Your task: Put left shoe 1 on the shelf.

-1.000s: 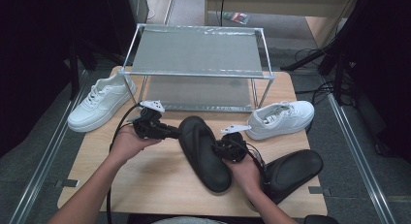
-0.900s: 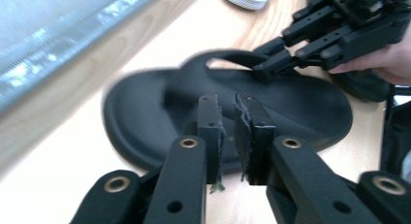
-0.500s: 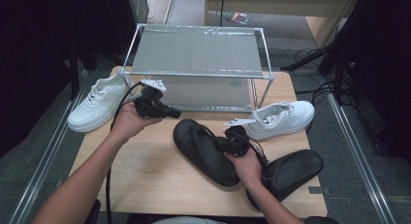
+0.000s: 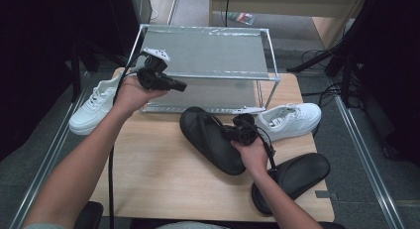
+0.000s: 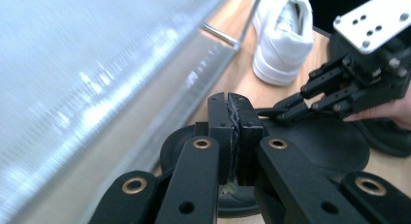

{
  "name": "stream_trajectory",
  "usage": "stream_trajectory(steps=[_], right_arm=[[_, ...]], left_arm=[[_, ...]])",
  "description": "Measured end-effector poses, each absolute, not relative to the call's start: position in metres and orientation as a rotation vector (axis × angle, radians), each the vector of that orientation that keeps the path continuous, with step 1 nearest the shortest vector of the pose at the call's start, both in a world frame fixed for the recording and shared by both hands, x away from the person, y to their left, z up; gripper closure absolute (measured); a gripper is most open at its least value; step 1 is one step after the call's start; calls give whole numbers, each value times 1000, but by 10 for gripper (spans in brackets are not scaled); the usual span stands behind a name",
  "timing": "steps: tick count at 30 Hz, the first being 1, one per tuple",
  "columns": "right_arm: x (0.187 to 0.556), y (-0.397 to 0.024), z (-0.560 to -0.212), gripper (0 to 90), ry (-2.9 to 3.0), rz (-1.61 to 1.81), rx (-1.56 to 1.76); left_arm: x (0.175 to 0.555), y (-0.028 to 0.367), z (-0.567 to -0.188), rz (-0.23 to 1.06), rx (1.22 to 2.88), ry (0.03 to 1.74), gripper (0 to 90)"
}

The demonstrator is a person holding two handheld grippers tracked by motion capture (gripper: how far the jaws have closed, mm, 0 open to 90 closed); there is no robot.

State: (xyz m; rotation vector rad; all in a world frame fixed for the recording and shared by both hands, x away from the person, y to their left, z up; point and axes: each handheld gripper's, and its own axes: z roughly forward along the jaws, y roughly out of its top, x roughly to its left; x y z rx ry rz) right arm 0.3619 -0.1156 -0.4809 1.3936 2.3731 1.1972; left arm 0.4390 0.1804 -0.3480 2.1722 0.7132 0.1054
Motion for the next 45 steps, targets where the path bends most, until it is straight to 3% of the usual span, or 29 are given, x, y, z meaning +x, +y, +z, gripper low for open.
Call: stream_trajectory(steps=[15, 31, 39, 45], right_arm=[[405, -105, -490, 822, 2259, 1176, 1492], [428, -82, -508, 820, 2099, 1142, 1559], [431, -73, -507, 698, 2093, 1174, 1525], [418, -83, -496, 664, 2109, 1167, 1454]], left_arm=[[492, 182, -341, 170, 2190, 807, 886], [499, 185, -352, 194, 2198, 769, 891], [499, 186, -354, 172, 2186, 760, 900], [500, 186, -354, 186, 2185, 770, 900]])
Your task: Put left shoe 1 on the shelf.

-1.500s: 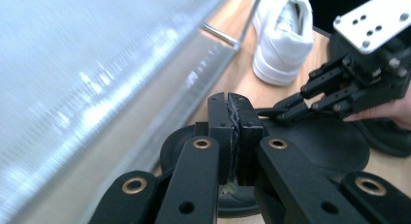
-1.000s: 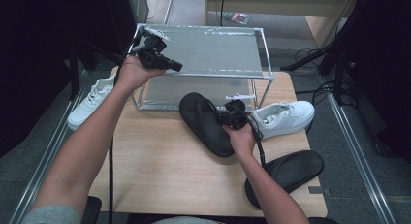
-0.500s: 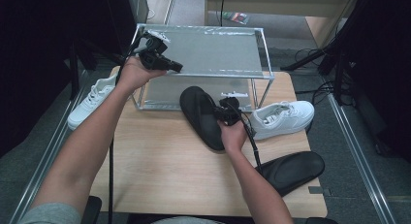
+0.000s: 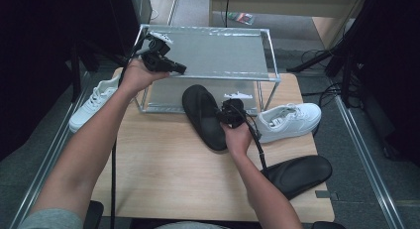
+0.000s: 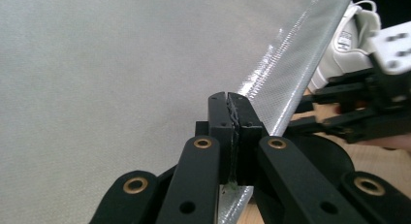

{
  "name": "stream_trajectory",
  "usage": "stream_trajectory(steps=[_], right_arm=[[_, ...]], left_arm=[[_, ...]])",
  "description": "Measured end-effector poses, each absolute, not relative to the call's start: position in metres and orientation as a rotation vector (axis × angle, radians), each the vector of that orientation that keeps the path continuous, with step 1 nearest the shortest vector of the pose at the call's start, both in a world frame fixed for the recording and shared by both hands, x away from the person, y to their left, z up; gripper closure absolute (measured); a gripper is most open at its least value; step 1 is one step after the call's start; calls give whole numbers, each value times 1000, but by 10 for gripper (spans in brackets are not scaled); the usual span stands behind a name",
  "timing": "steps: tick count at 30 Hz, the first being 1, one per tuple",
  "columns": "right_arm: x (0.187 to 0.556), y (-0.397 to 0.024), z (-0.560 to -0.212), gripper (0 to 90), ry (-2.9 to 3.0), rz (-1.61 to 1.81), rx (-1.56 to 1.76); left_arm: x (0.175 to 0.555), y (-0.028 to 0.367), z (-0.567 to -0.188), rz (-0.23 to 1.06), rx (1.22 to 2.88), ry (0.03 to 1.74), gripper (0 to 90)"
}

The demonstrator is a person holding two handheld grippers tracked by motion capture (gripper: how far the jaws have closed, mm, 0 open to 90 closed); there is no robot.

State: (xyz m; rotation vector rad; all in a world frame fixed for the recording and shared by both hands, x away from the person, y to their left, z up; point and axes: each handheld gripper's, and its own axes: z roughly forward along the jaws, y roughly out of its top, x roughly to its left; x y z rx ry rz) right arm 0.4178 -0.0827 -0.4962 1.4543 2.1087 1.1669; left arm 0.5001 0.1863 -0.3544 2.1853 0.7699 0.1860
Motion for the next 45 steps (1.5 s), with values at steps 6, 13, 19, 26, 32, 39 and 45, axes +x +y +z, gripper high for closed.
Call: stream_trajectory(steps=[6, 13, 19, 26, 32, 39, 45], right_arm=[[398, -98, -484, 732, 2149, 1221, 1412], [363, -106, -481, 900, 2287, 1290, 1296], [337, -109, -492, 900, 2357, 1250, 1247], [328, -124, -503, 900, 2405, 1204, 1299], [327, -121, -511, 900, 2447, 1141, 1280], [331, -118, -518, 900, 2474, 1109, 1289], [331, -115, -519, 900, 2464, 1113, 1272]], left_arm=[[500, 187, -355, 184, 2176, 778, 900], [499, 187, -356, 178, 2160, 801, 899], [499, 187, -356, 190, 2172, 788, 899], [499, 185, -354, 200, 2186, 794, 899], [499, 186, -355, 193, 2180, 791, 899], [499, 186, -356, 195, 2176, 791, 899], [498, 185, -355, 207, 2181, 790, 899]])
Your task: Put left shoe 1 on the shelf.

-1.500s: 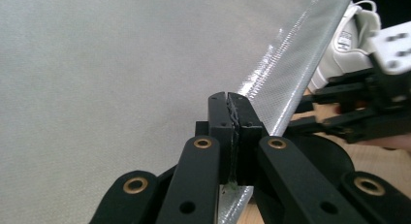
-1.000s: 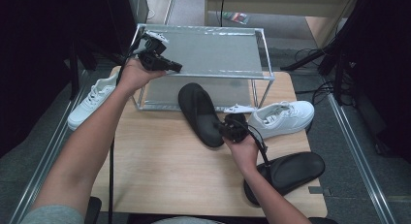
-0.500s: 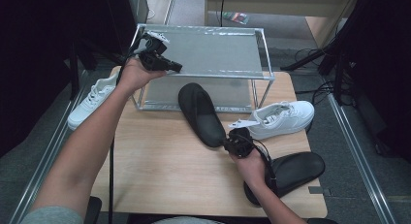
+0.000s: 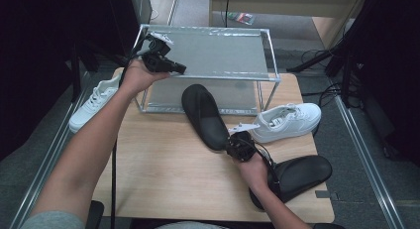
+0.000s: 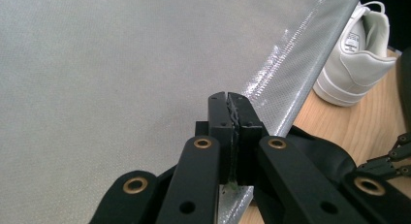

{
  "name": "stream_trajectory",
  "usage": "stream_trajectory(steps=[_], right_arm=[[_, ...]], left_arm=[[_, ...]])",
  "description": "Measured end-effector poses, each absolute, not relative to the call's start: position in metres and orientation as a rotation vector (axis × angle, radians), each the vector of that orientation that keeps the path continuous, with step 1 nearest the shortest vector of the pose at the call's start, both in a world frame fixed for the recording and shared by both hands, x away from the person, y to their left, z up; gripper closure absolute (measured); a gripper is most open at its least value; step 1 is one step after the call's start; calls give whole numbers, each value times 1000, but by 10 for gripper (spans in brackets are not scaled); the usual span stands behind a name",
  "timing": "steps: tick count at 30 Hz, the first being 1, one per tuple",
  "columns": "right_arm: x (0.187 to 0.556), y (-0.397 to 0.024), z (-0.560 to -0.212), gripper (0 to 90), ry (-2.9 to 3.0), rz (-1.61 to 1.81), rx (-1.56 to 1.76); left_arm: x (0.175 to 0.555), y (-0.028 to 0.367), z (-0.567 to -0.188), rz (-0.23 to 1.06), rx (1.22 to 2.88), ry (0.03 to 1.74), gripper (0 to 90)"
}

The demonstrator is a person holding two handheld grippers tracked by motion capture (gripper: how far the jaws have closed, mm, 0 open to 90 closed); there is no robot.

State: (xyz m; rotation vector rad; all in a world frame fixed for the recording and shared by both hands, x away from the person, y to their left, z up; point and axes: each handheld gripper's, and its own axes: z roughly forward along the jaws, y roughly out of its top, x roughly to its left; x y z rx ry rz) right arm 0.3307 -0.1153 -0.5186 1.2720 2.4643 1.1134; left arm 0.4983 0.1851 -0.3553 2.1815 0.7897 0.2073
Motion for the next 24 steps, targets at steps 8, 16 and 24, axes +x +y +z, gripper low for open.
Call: stream_trajectory(steps=[8, 16, 24], right_arm=[[331, -108, -520, 900, 2452, 1133, 1278], [336, -93, -523, 900, 2435, 1177, 1283], [350, -73, -526, 900, 2410, 1222, 1271]], left_arm=[[499, 186, -356, 197, 2170, 804, 899], [499, 186, -356, 200, 2172, 801, 899], [499, 186, -356, 192, 2167, 805, 899]])
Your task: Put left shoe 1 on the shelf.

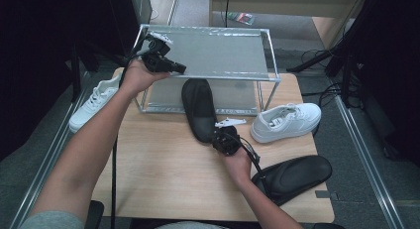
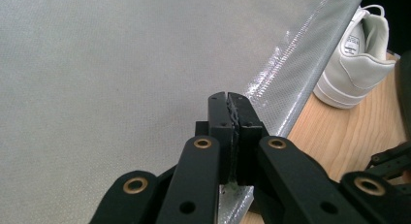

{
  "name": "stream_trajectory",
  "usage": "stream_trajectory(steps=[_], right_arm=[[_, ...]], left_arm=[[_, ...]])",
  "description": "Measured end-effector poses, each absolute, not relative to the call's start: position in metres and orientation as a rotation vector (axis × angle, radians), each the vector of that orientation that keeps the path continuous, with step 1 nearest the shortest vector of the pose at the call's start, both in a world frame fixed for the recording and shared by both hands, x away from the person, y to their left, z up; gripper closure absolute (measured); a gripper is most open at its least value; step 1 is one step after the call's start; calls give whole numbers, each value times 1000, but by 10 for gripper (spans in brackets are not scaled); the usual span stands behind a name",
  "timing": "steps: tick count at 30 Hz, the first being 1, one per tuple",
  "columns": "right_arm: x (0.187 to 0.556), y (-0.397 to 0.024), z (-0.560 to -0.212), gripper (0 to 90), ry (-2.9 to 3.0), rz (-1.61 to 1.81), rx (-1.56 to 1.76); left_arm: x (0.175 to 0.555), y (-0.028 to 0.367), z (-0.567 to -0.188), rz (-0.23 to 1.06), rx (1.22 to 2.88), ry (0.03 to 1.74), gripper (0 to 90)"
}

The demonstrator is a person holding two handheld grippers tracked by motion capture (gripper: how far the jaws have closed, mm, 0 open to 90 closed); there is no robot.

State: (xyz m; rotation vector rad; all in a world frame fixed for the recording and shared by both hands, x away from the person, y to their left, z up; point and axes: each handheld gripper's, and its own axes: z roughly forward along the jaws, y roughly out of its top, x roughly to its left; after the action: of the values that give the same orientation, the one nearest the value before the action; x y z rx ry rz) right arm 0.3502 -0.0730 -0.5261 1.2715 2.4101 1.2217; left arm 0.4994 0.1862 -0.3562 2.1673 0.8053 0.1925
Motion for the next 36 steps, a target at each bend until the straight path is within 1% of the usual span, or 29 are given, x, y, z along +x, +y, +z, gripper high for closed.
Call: stream_trajectory(steps=[9, 15, 19, 36], right_arm=[[368, -58, -529, 900, 2364, 1261, 1279], [381, -57, -519, 900, 2305, 1367, 1313], [392, -50, -516, 900, 2331, 1290, 1276], [439, -21, -517, 900, 2328, 1296, 1336]], left_arm=[[499, 186, -356, 193, 2167, 804, 900], [499, 186, -356, 193, 2164, 803, 900], [499, 186, -356, 196, 2167, 806, 900], [500, 187, -356, 185, 2164, 813, 900]])
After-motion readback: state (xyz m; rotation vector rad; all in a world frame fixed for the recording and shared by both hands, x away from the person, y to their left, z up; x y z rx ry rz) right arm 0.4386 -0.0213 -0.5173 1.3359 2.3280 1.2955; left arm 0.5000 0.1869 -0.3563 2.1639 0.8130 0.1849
